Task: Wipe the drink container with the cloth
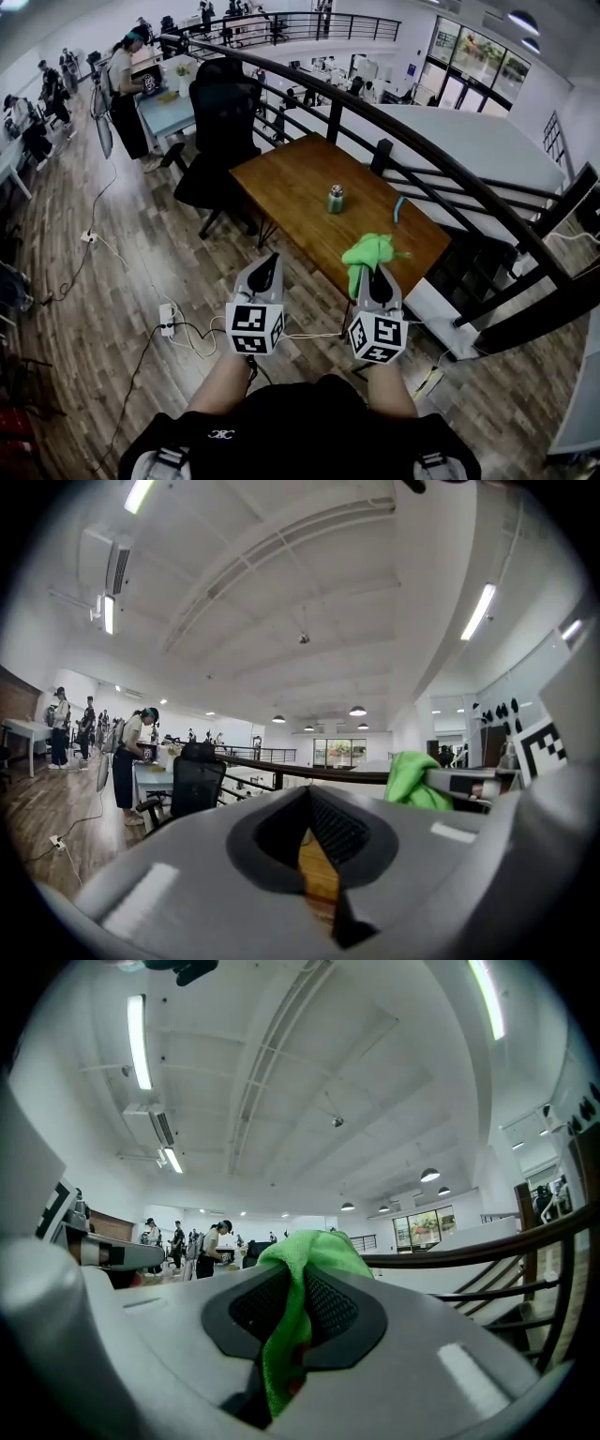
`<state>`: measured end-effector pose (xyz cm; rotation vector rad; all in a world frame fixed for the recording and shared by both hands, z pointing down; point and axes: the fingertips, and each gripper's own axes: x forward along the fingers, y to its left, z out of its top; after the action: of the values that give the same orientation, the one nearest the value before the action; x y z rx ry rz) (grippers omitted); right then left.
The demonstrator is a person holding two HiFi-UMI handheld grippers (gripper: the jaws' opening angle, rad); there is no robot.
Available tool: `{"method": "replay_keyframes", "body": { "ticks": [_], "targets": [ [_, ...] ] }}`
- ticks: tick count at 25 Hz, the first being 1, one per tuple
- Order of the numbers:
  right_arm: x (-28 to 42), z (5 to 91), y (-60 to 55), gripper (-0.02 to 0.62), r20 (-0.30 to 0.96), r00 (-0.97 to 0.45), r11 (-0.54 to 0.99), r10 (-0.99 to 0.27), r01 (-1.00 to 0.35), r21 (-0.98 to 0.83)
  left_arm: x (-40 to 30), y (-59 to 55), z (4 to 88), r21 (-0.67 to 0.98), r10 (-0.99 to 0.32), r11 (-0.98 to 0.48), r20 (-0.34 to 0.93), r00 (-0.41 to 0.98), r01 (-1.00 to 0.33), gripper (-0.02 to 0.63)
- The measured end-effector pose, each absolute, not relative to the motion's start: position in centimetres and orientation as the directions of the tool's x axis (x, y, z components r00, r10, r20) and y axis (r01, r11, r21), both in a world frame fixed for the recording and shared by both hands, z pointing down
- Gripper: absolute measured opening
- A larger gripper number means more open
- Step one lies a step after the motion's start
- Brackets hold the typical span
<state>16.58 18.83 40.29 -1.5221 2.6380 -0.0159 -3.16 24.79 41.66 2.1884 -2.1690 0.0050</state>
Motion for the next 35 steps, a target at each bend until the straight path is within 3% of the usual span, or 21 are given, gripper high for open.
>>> {"method": "replay_keyframes", "body": {
  "ticks": [15,35],
  "targets": [
    [15.4,42.9,14.9,0.046,-0.053,-0.439,0.442,-0.897,-0.893,-0.088,-5.9,20.9,43.1,0.036,-0.998,-0.037,0.047,0.039,-0.999,0.051],
    [14.4,43.0,-9.8,0.046,-0.009,-0.397,0.395,-0.918,-0.909,-0.131,-7.6,-5.2,40.3,0.014,-0.99,-0.128,0.053,0.128,-0.992,0.051]
  ]
}}
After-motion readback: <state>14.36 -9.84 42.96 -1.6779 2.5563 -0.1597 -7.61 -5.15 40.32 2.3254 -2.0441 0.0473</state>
